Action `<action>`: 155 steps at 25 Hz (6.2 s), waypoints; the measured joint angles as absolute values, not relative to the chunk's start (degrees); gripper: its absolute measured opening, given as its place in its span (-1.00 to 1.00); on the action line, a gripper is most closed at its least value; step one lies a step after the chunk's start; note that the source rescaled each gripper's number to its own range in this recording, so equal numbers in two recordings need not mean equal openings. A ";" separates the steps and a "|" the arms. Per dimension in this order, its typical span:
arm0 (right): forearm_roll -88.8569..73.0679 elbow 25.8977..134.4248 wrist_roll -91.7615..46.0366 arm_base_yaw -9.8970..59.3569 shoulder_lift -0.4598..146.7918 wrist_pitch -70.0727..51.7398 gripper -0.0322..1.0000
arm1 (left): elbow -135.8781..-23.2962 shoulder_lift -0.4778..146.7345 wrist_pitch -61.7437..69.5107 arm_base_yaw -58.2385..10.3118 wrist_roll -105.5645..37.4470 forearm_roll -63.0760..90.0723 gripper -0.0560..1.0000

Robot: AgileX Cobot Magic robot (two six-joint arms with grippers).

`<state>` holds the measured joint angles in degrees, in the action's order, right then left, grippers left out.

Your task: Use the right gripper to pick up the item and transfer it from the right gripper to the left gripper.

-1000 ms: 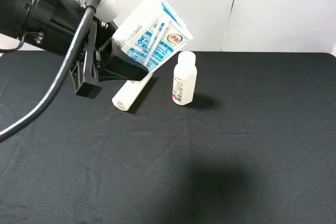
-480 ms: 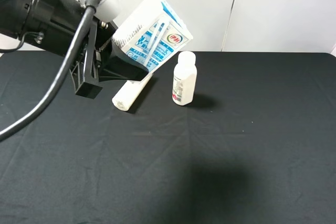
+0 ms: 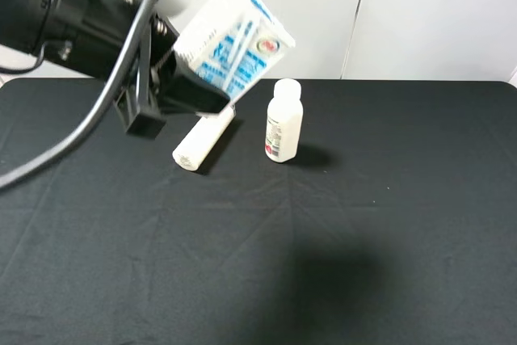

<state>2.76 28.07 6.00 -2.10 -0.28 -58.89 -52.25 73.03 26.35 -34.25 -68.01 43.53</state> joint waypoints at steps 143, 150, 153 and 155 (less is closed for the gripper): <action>2.76 28.07 6.00 -2.10 -0.28 -58.89 1.00 | -29.86 -0.22 64.42 -5.17 -3.44 2.90 1.00; 2.76 28.07 6.00 -2.10 -0.28 -58.89 1.00 | -27.96 -0.22 60.89 -5.17 -3.15 1.24 1.00; 2.76 28.07 6.00 -2.10 -0.28 -58.89 1.00 | -27.96 -0.22 60.87 -5.17 -3.15 1.11 1.00; 2.76 28.07 6.00 -2.10 -0.28 -58.89 1.00 | -27.96 -0.22 60.87 -5.17 -3.08 1.11 1.00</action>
